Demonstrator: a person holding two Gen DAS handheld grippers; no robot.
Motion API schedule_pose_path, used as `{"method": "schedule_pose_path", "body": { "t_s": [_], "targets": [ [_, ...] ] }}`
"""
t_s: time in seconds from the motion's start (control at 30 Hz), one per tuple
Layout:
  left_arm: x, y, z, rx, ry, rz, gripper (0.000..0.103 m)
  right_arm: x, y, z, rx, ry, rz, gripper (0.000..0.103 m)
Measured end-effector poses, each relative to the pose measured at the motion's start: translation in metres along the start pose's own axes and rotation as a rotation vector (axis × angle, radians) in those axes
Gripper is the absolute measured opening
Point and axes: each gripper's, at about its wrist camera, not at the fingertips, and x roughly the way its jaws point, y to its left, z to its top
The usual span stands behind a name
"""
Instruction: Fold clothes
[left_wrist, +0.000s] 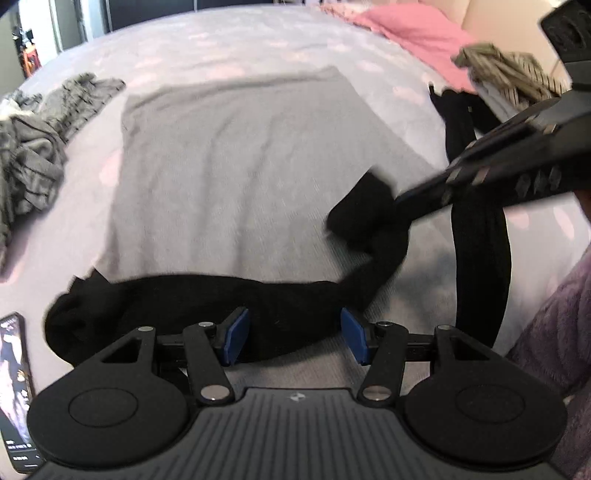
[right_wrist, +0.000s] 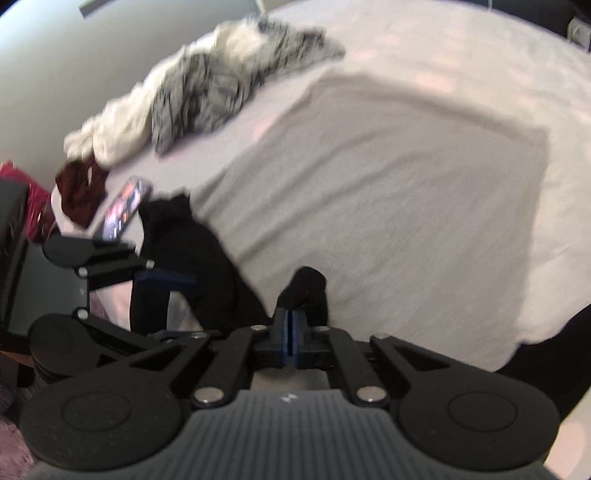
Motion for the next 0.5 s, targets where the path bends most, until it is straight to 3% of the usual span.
{"method": "schedule_pose_path", "body": {
  "t_s": [0.07,0.17,0.3,0.4,0.5],
  "targets": [
    [-0.007,0.005,0.002,-0.015,-0.019,0.005,0.053,-0.023,-0.014,0.005,0.039,-0.081,-0.030,0.002],
    [-0.014,0.013,0.004,-0.032,-0.032,0.014,0.053,-0.048,-0.040,0.008,0.106,-0.163,-0.141,0.002],
    [-0.018,0.020,0.002,-0.040,-0.026,0.032,0.053,-0.049,-0.067,0.003,0.169,-0.139,-0.303,0.002],
    [-0.016,0.024,0.001,-0.048,-0.014,0.046,0.053,-0.032,-0.070,-0.006,0.193,-0.089,-0.253,0.011],
    [-0.012,0.027,0.000,-0.058,0.003,0.040,0.053,-0.014,-0.063,-0.011,0.224,-0.064,-0.155,0.049]
  ]
}}
